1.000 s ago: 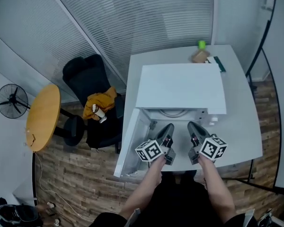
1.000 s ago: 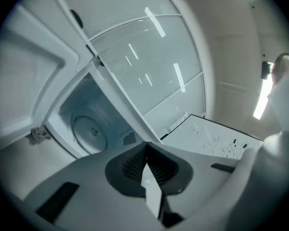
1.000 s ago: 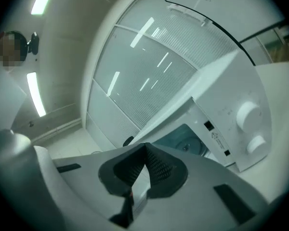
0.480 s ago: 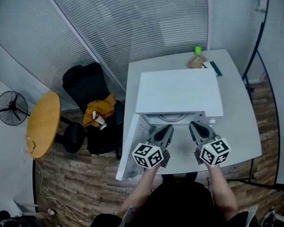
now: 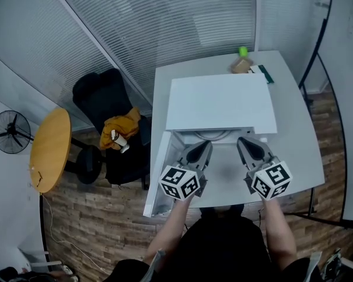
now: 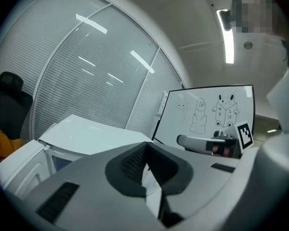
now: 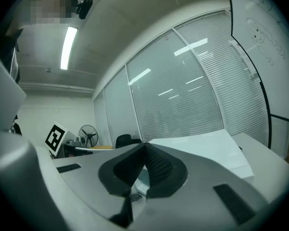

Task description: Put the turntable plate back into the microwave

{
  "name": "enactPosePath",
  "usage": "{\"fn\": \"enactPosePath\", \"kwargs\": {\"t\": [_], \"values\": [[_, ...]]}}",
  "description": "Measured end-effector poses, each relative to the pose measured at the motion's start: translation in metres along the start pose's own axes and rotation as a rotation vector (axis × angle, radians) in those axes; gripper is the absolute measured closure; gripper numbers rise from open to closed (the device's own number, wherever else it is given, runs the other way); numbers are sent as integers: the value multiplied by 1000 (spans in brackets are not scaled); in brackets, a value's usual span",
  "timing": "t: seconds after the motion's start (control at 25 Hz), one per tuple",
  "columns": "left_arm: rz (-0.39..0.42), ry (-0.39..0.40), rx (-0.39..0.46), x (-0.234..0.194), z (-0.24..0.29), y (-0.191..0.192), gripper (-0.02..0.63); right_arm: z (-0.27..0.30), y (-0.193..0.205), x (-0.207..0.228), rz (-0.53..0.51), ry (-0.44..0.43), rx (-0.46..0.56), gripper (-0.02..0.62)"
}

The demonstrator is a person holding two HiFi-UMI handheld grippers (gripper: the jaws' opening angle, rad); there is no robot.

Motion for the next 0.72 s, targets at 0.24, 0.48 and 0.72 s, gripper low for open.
{"fn": "enactPosePath", "kwargs": {"t": [0.24,0.48,0.72], "values": [[3,-1,-3,-1,-1,1,609,0,4,-4,-11,5,-8,586],[2,-7,-17,-1,-3,9,608,-2,9,-4,-33,20,-17,586],[-6,-17,-12,-5,-4,9,607,-4,9,0,-39,28,-18,586]]}}
Point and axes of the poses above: the fingertips, and each gripper's own axes: z forward along the fingers, x to its right, y out of its underside, the point moved 1 cm from there along -z, backward along the fingers, and after that the axes turned 5 degrees about y, right-handed, at the moved point
